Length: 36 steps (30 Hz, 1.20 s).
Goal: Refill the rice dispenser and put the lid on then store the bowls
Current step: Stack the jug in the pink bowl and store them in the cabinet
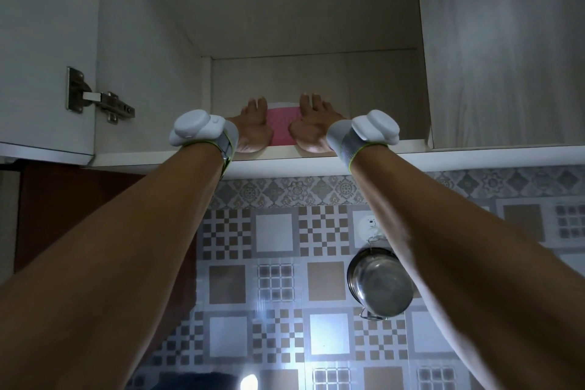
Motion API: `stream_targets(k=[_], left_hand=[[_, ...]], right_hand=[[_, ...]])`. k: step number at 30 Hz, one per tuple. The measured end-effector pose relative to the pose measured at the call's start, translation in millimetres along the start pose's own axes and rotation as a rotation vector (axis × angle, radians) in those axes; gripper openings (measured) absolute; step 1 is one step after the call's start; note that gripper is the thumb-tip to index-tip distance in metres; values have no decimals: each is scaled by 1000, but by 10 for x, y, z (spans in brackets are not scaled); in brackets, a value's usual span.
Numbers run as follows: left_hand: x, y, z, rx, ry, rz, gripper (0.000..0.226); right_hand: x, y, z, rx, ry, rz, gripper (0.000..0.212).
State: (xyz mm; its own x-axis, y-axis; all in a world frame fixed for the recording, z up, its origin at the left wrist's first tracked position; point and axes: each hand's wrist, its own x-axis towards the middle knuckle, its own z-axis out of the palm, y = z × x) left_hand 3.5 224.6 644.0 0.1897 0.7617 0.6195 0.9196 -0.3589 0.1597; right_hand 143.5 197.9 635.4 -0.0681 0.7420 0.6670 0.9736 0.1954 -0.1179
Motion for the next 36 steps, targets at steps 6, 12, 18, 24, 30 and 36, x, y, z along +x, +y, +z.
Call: stream_targets(k=[6,12,18,24,30,36], left_hand=[[-48,12,10,-33,2,-3,63],[-147,40,-24,-28,56,15,63],[-270,24,-60,12,89,21,64],[-639,-29,-16,86,116,17,48],[-1206,-224,-64,57,85,11,52],[-1783,-391,-290,28,26,0,55]], right_hand=[[-44,-23,1,5,9,-1,67],[-118,-45,-4,-35,24,-7,65],[-172,-1,43,-76,89,-8,64],[-411,-25,140,-149,128,32,56],[-896,-160,146,-113,55,11,56],[-1400,-537,19,-37,-75,37,58]])
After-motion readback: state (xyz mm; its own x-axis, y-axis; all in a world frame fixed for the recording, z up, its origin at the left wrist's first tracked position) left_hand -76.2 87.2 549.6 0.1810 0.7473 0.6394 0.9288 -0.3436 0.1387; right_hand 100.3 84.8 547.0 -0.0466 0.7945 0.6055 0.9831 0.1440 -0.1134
